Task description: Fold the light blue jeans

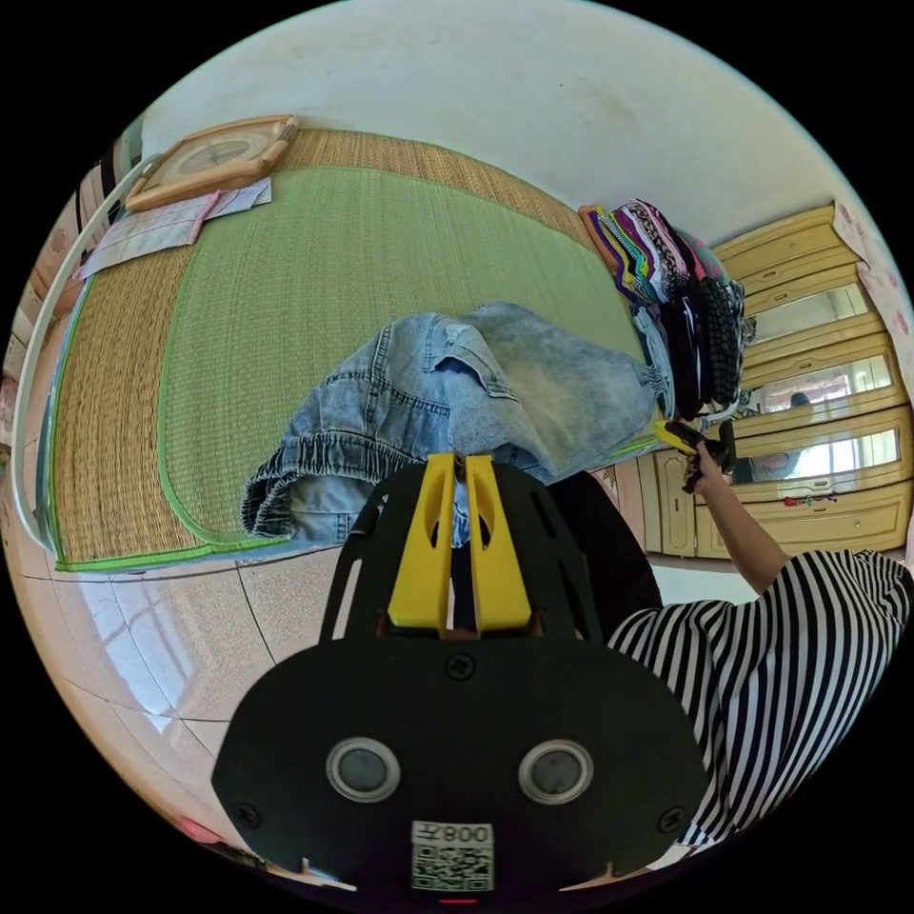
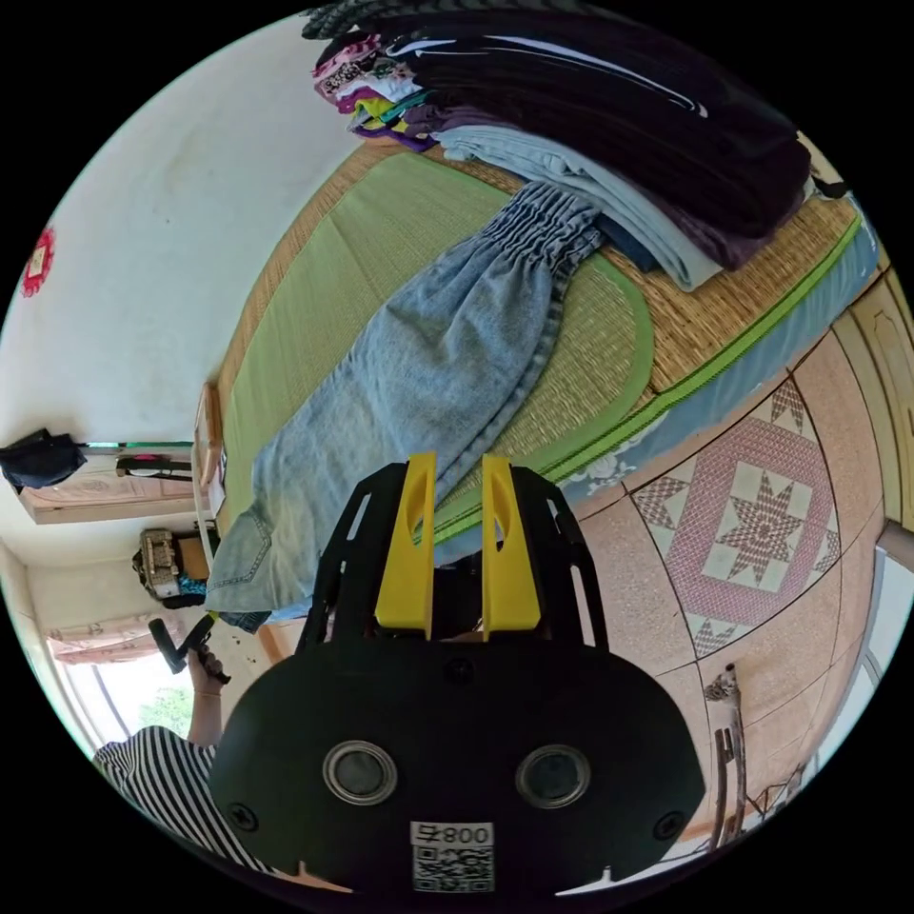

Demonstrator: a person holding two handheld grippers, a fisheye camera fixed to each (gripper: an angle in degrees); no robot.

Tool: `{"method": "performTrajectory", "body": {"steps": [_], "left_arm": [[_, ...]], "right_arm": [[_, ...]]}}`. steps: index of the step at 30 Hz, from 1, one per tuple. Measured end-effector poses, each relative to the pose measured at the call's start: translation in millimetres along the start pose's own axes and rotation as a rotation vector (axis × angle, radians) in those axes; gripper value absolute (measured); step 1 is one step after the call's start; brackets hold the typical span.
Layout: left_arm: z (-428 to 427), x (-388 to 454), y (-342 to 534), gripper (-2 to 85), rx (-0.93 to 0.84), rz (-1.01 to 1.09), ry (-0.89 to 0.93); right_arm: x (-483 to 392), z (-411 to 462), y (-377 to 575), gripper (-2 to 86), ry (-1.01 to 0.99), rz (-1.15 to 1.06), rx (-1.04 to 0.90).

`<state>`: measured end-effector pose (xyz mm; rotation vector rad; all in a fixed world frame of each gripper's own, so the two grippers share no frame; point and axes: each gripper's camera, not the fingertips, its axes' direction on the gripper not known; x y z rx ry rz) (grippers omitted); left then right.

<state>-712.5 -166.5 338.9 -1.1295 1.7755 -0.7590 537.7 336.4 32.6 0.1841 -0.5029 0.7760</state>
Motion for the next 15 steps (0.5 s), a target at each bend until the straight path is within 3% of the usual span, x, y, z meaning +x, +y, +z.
{"method": "performTrajectory", "body": {"steps": [6,15], "left_arm": [[-10.7,3.1,0.1,1.9,0.003,-0.022,0.002],[-24.1,8.0,-8.0,1.9,-0.010,-0.032,-0.006]], "right_arm": [[27.0,2.6,-23.4,7.8,-0.124,0.114,0.008],[63.0,-6.8,-32.7,6.9,-0.148,0.206,0.012]]}}
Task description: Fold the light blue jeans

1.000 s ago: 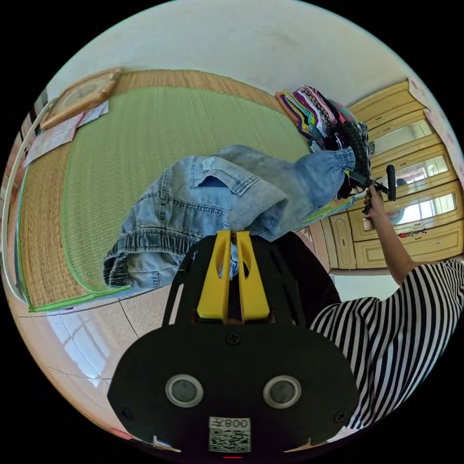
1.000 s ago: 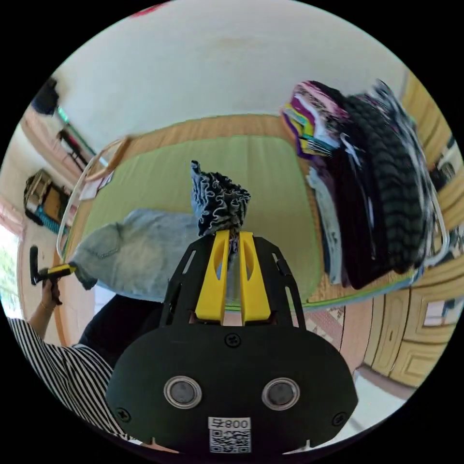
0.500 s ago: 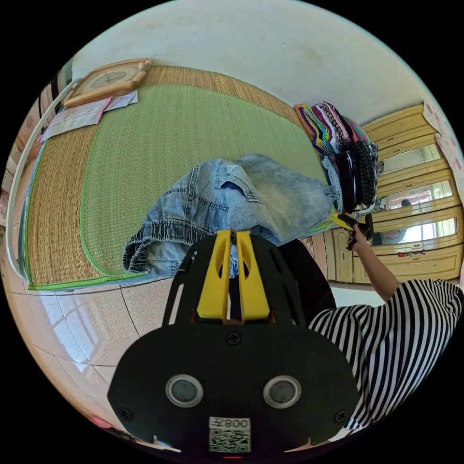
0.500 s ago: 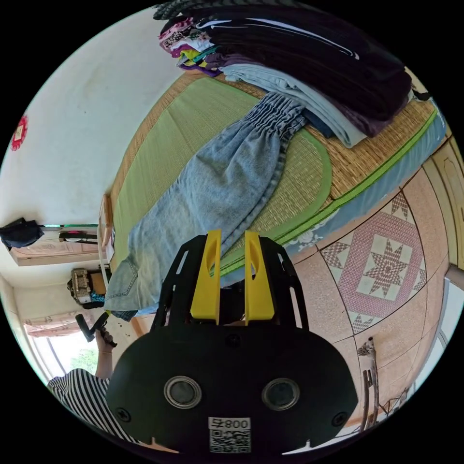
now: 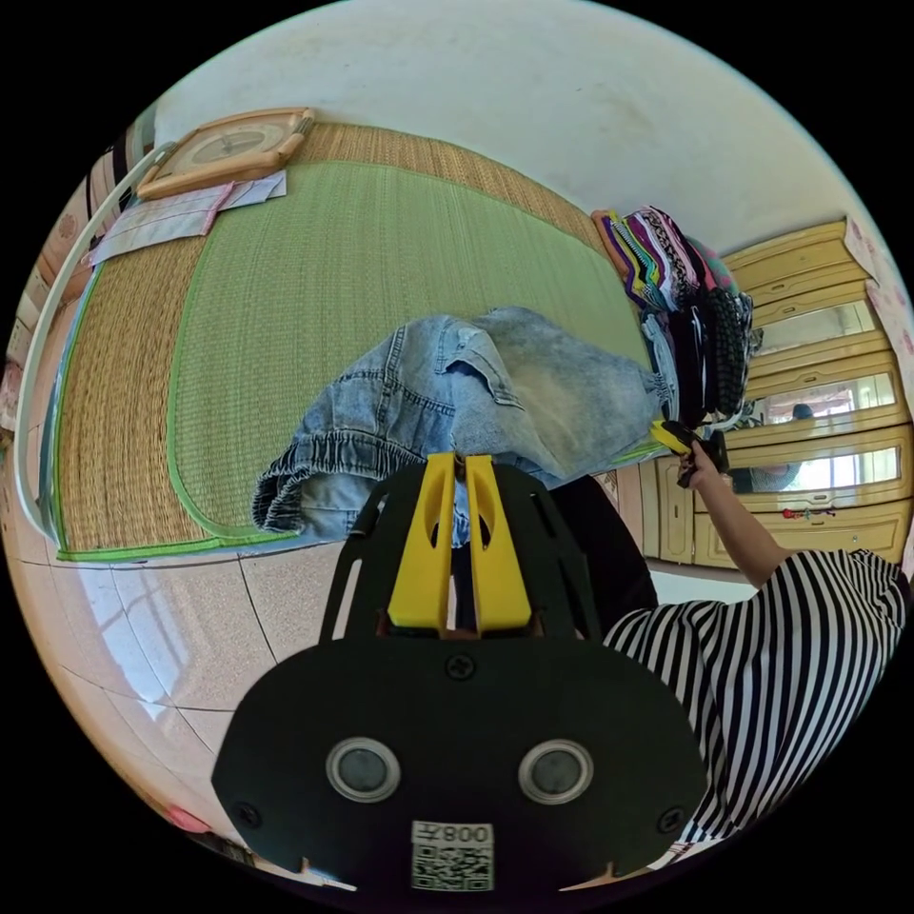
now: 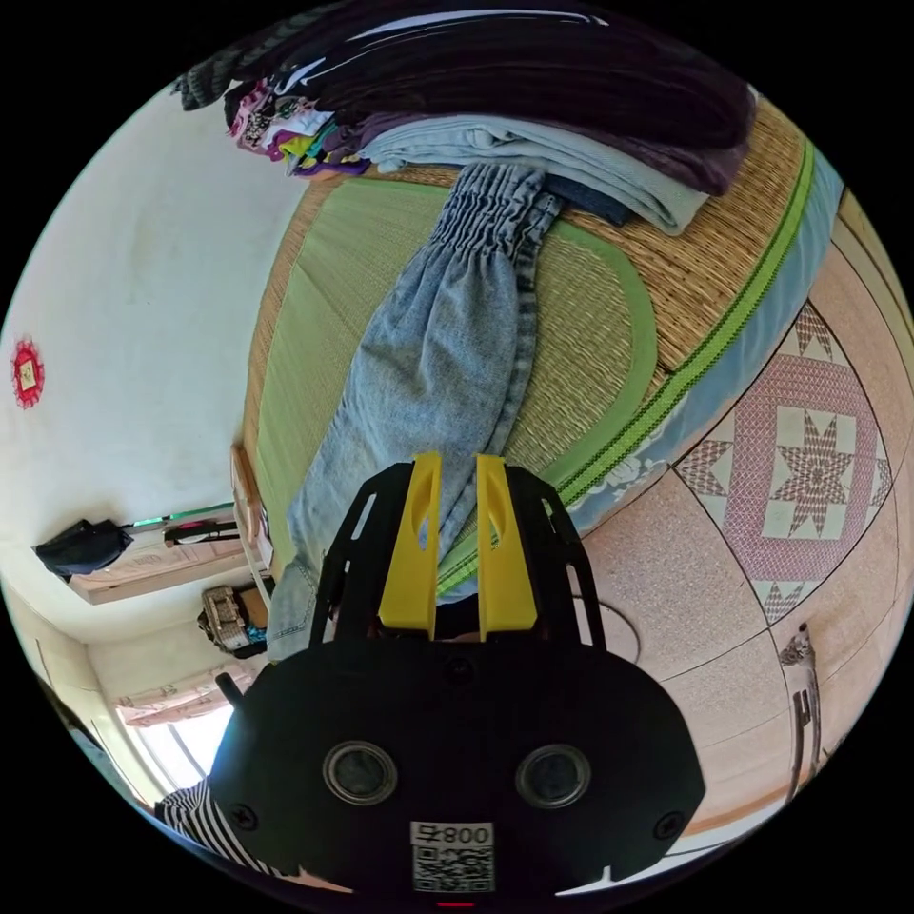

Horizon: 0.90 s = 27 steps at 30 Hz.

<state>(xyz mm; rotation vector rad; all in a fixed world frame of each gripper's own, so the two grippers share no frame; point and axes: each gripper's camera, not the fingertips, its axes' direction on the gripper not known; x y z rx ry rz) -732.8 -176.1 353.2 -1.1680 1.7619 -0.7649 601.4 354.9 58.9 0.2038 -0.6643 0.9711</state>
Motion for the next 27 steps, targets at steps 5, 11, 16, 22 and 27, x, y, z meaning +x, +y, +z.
{"method": "performTrajectory", "body": {"steps": [5,11,16,22,27], "left_arm": [[-5.5,1.0,-6.6,1.8,-0.004,-0.010,0.013],[-12.8,3.0,-12.7,1.8,0.001,-0.021,0.027],[-19.7,6.6,-20.3,1.9,-0.002,-0.017,0.026],[-30.3,14.8,-34.4,1.9,-0.005,0.014,0.015],[-47.9,17.8,-51.1,1.8,0.032,0.028,0.024]], "right_arm": [[12.7,-3.6,-7.6,7.2,-0.018,0.020,-0.017],[13.2,-1.4,-17.2,6.7,-0.011,0.029,-0.027],[8.9,-2.6,-19.5,4.0,-0.045,0.010,-0.024],[3.3,-1.4,-21.3,0.7,-0.058,0.010,-0.020],[-12.5,-3.3,-22.4,0.2,-0.113,-0.037,-0.011]]}}
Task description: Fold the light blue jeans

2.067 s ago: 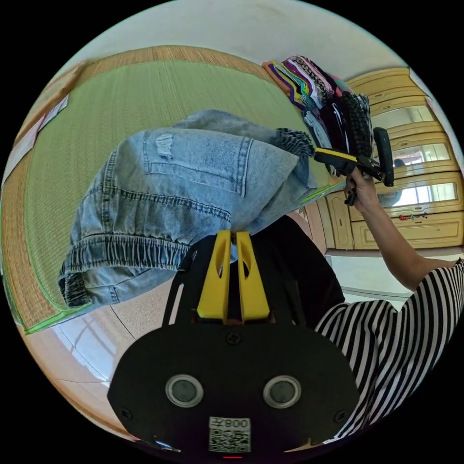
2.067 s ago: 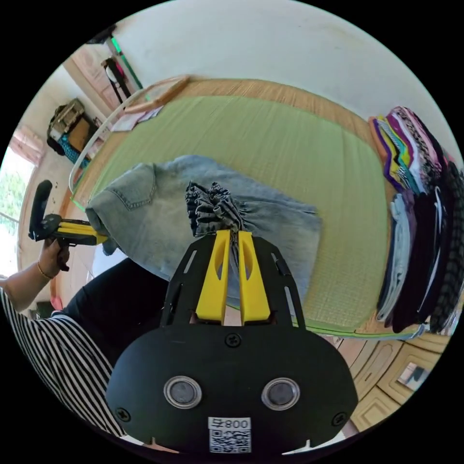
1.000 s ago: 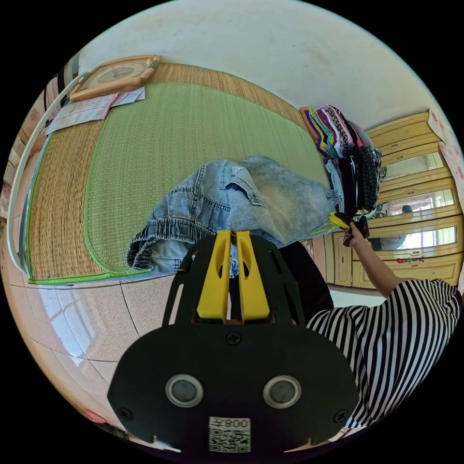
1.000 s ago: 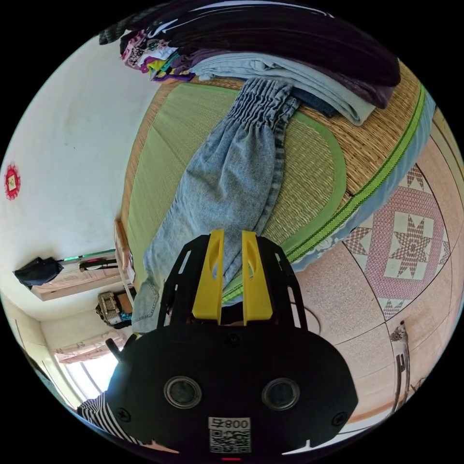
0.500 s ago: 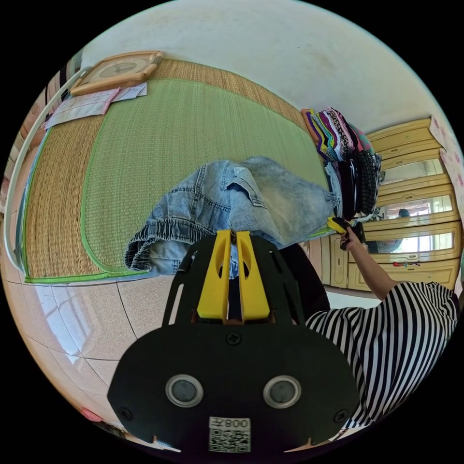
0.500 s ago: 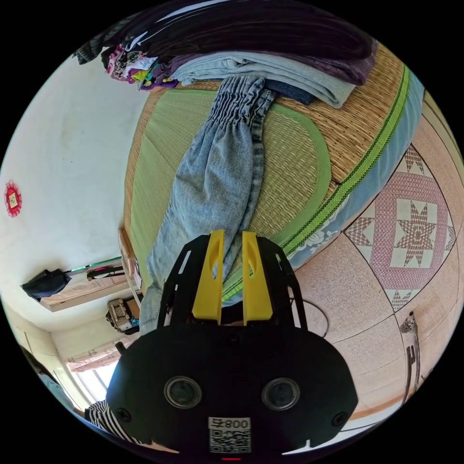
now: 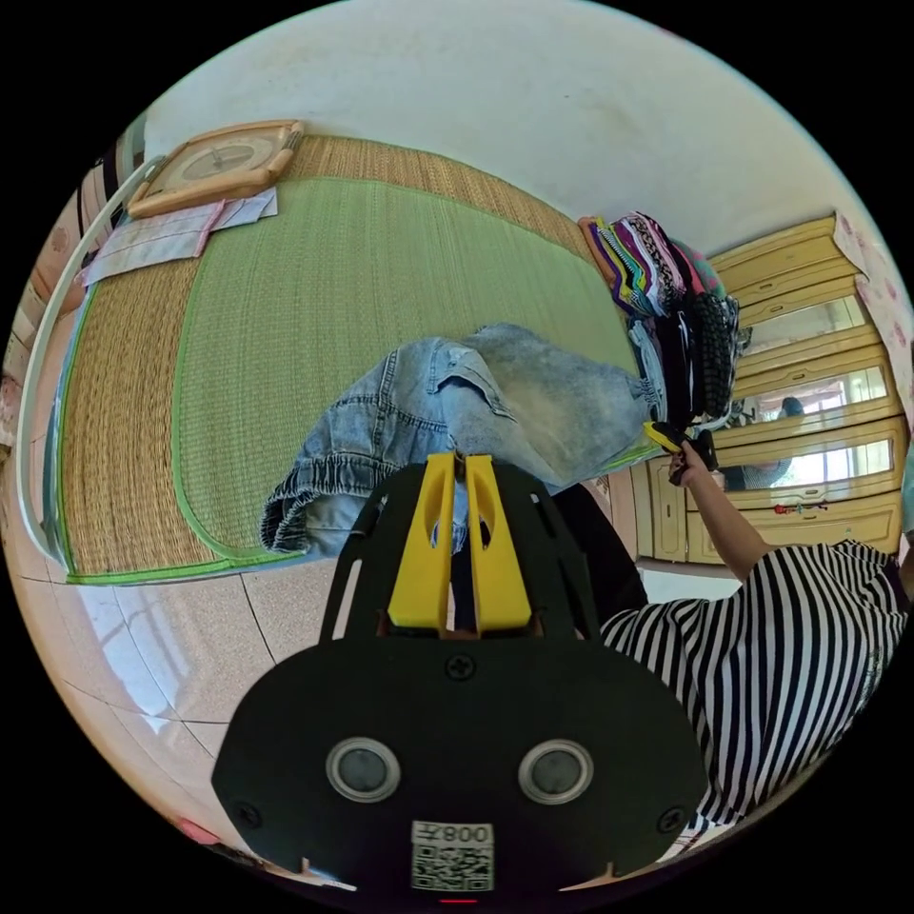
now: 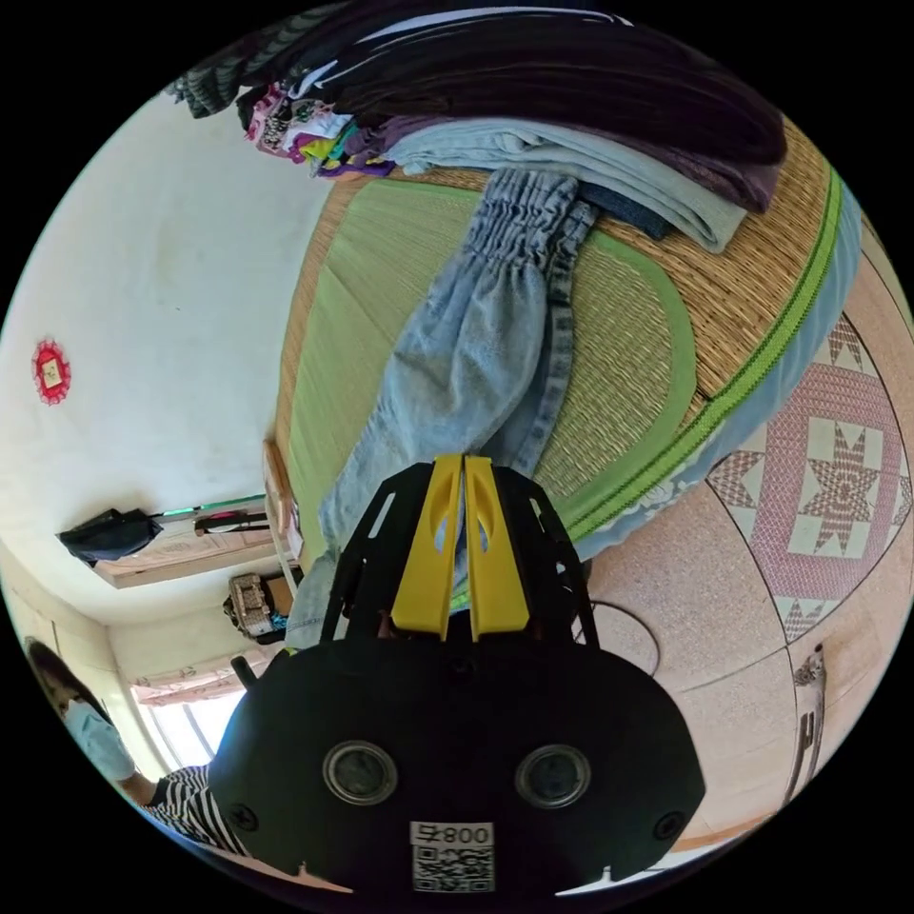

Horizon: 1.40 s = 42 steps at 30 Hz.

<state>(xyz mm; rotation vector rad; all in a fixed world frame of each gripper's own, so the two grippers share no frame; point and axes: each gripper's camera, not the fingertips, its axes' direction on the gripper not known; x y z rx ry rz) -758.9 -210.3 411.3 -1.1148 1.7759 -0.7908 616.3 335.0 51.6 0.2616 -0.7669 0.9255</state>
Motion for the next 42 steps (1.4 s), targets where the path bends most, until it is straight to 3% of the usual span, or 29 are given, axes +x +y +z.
{"method": "performTrajectory", "body": {"steps": [4,8,13,16,21,28,31,35,42], "left_arm": [[-32.8,-0.6,-36.7,1.6,0.105,0.037,0.014],[-70.2,-0.8,-120.3,1.1,0.211,0.080,-0.100],[-68.7,-4.6,-205.2,0.7,0.235,-0.042,-0.366],[-57.0,-6.0,-212.3,0.4,0.312,-0.054,-0.222],[25.9,-11.4,-190.9,0.2,0.064,-0.026,-0.166],[112.1,-46.7,-156.3,0.1,-0.254,-0.162,-0.336],[114.6,-47.3,-155.2,0.0,-0.237,-0.153,-0.346],[116.8,-46.1,-159.8,0.0,-0.255,-0.126,-0.424],[110.0,-67.3,-160.1,0.0,-0.255,-0.215,-0.470]], "right_arm": [[-43.7,-11.1,-8.3,0.1,-0.141,-0.127,0.075],[-125.3,-12.2,-52.7,0.3,-0.182,-0.284,0.109],[-233.7,17.2,-106.8,1.5,0.032,-0.378,0.115],[-265.3,47.1,-113.2,2.9,0.109,-0.396,0.105],[-270.2,115.3,-81.3,2.4,0.134,-0.519,-0.031],[-276.4,235.9,44.8,0.0,0.308,-0.779,-0.410],[-284.5,275.3,91.6,-0.2,0.450,-0.905,-0.521],[-310.1,294.1,128.9,0.0,0.621,-1.065,-0.448],[-338.6,319.2,160.6,0.2,0.578,-1.097,-0.503]]}}
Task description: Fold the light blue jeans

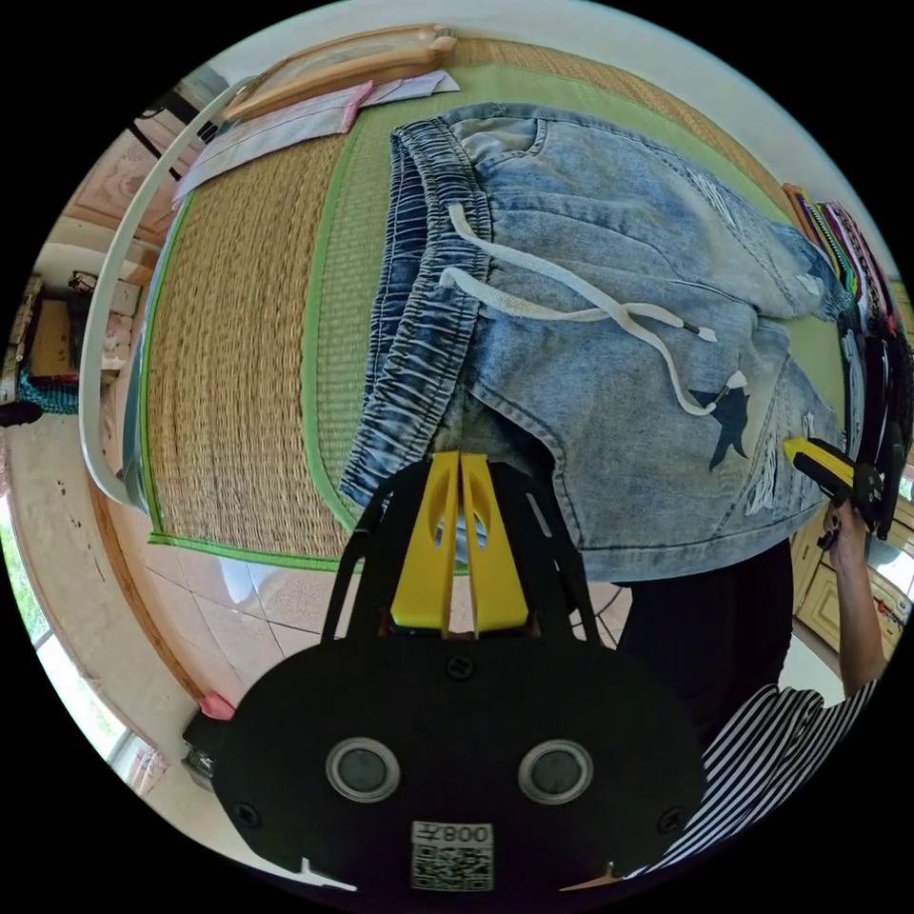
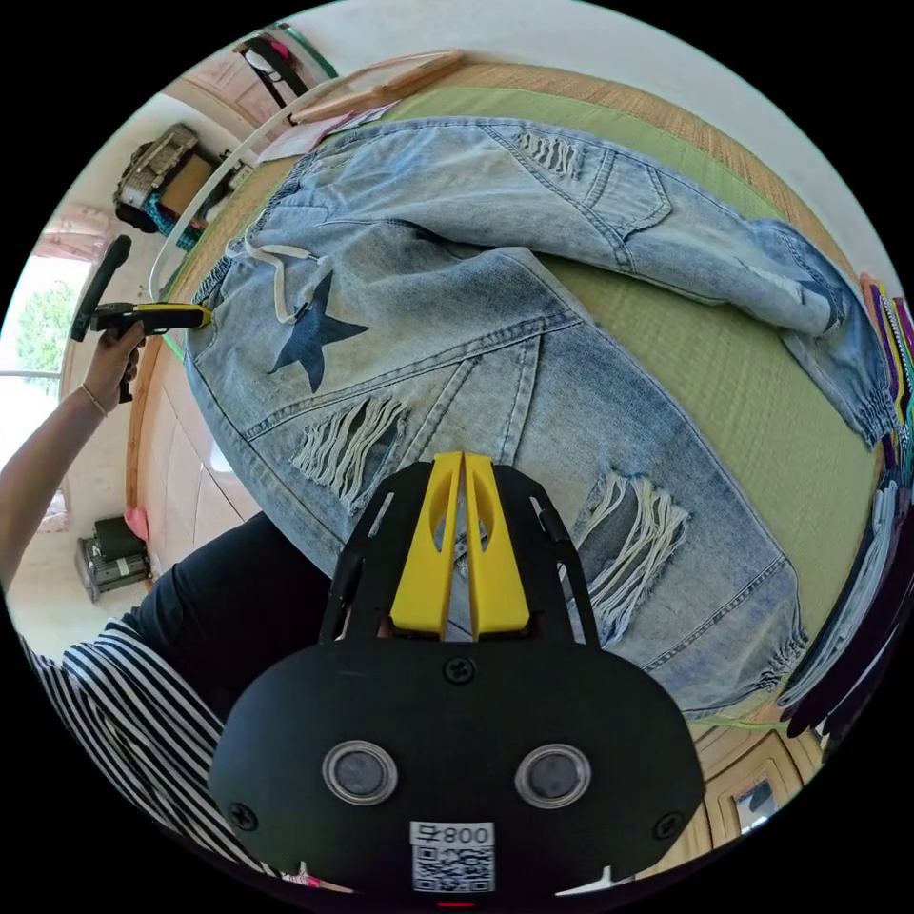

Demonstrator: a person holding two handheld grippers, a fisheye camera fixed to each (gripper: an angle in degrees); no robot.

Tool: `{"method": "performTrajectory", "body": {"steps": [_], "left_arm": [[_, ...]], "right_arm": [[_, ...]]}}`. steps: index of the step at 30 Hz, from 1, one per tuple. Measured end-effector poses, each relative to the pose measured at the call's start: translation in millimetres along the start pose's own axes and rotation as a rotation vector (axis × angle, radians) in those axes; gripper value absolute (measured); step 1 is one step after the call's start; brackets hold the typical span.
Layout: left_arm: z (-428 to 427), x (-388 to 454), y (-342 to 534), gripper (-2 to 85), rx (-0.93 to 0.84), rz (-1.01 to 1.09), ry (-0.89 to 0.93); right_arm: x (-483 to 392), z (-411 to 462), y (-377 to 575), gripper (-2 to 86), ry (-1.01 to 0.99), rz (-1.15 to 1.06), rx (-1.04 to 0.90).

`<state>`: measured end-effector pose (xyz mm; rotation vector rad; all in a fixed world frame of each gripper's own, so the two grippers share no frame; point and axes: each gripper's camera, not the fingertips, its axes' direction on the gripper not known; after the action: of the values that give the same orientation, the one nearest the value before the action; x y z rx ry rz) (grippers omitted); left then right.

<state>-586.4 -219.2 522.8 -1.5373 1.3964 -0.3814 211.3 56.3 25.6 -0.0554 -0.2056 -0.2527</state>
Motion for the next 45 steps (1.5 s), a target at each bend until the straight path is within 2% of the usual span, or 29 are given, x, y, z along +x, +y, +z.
{"method": "performTrajectory", "body": {"steps": [5,7,11,17,21,25,27,34,36,41,45], "left_arm": [[5.5,-1.8,-2.1,0.1,0.004,-0.045,0.010],[0.5,4.1,-4.2,0.1,0.057,-0.050,0.027],[-16.8,33.9,-20.0,0.2,0.204,0.028,0.171],[-16.5,92.7,-79.5,0.4,0.254,0.161,0.330],[-5.4,122.7,-121.3,0.3,0.223,0.179,0.262],[19.9,142.0,-152.2,0.2,0.119,0.235,0.073],[23.5,137.4,-156.4,0.1,0.130,0.198,0.129],[34.4,138.7,-159.9,0.4,0.148,0.104,0.138],[30.8,153.8,-157.6,0.7,0.186,0.166,0.161],[27.6,223.7,-160.1,4.2,0.239,0.374,0.367],[30.5,282.1,-177.9,6.9,0.242,0.507,0.375]], "right_arm": [[-23.7,-1.0,-16.8,0.2,0.047,-0.025,-0.015],[-23.4,-3.4,-19.2,0.1,0.044,-0.020,-0.014],[-5.6,-15.4,-17.9,0.1,-0.095,0.053,0.027],[20.9,-28.7,-15.6,0.1,-0.108,0.131,0.059],[27.4,-21.0,-20.9,0.1,-0.125,0.127,0.014],[24.0,-17.8,-20.6,0.1,-0.099,0.126,0.021],[24.4,-18.8,-20.1,0.1,-0.100,0.118,0.022],[36.3,-22.1,-15.4,0.0,-0.205,0.139,0.052],[40.5,-24.8,-10.6,0.0,-0.233,0.156,0.067],[77.0,-50.2,21.8,-0.2,-0.218,0.293,0.191],[122.6,-72.4,45.7,0.0,-0.178,0.444,0.271]]}}
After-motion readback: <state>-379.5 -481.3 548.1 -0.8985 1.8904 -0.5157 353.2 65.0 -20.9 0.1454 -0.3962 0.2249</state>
